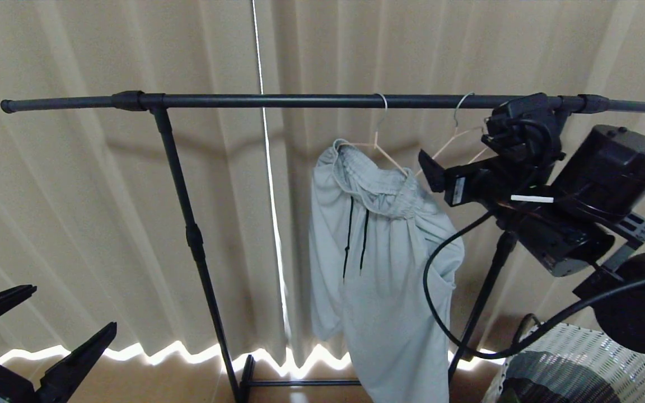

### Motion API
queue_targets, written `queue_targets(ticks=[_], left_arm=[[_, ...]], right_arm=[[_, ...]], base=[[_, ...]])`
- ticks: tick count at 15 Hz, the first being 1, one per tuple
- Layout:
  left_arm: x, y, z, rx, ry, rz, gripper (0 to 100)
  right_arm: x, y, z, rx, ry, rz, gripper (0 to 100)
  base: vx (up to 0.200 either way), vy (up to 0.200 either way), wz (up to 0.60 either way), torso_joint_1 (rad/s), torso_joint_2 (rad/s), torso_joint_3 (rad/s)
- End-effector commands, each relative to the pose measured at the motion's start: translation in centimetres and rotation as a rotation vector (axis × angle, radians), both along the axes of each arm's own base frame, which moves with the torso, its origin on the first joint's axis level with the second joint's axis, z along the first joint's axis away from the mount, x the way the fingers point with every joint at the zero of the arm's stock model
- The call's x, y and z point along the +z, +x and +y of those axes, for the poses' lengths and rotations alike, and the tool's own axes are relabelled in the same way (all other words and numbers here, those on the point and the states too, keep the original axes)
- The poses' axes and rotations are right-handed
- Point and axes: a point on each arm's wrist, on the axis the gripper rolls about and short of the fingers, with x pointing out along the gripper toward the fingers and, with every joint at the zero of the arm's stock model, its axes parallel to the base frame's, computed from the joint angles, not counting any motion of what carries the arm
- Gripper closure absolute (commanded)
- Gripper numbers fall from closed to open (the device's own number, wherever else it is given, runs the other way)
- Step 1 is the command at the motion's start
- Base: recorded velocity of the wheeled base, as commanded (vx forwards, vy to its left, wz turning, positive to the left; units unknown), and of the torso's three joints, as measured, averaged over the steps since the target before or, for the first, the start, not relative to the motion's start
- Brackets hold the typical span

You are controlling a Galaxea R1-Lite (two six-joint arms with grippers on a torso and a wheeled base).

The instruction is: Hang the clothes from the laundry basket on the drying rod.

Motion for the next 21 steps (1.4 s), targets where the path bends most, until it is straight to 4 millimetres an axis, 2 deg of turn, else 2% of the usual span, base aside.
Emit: queue_targets(ticks=[1,4,5,7,10,15,18,21], left_arm=[[-0.1,0.0,0.0,0.001,0.002,0.004,0],[0.0,-0.2,0.1,0.001,-0.003,-0.009,0],[0.0,-0.4,0.1,0.001,-0.004,-0.015,0],[-0.1,-0.6,0.2,0.003,-0.005,-0.018,0],[0.0,-0.8,0.3,0.004,-0.008,-0.025,0],[-0.2,-0.9,0.3,0.004,-0.006,-0.024,0],[-0.1,-1.1,0.4,0.005,-0.009,-0.034,0],[-0.3,-1.2,0.4,0.005,-0.008,-0.031,0]], right_arm=[[0.2,-1.7,-2.7,-0.056,-0.001,0.004,0],[-2.7,-2.4,-3.7,-0.078,-0.050,0.105,0],[-4.8,-3.0,-3.9,-0.073,-0.082,0.177,0],[-6.0,-2.8,-3.5,-0.054,-0.098,0.217,0],[-6.2,-3.0,-1.4,0.102,-0.007,0.228,0],[-6.1,-3.3,1.0,0.299,0.020,0.231,0],[-6.3,-2.9,1.5,0.298,0.021,0.238,0],[-7.4,-1.4,0.8,0.182,0.063,0.277,0]], base=[[0.000,0.000,0.00,0.000,0.00,0.000],[0.000,0.000,0.00,0.000,0.00,0.000],[0.000,0.000,0.00,0.000,0.00,0.000],[0.000,0.000,0.00,0.000,0.00,0.000],[0.000,0.000,0.00,0.000,0.00,0.000],[0.000,0.000,0.00,0.000,0.00,0.000],[0.000,0.000,0.00,0.000,0.00,0.000],[0.000,0.000,0.00,0.000,0.00,0.000]])
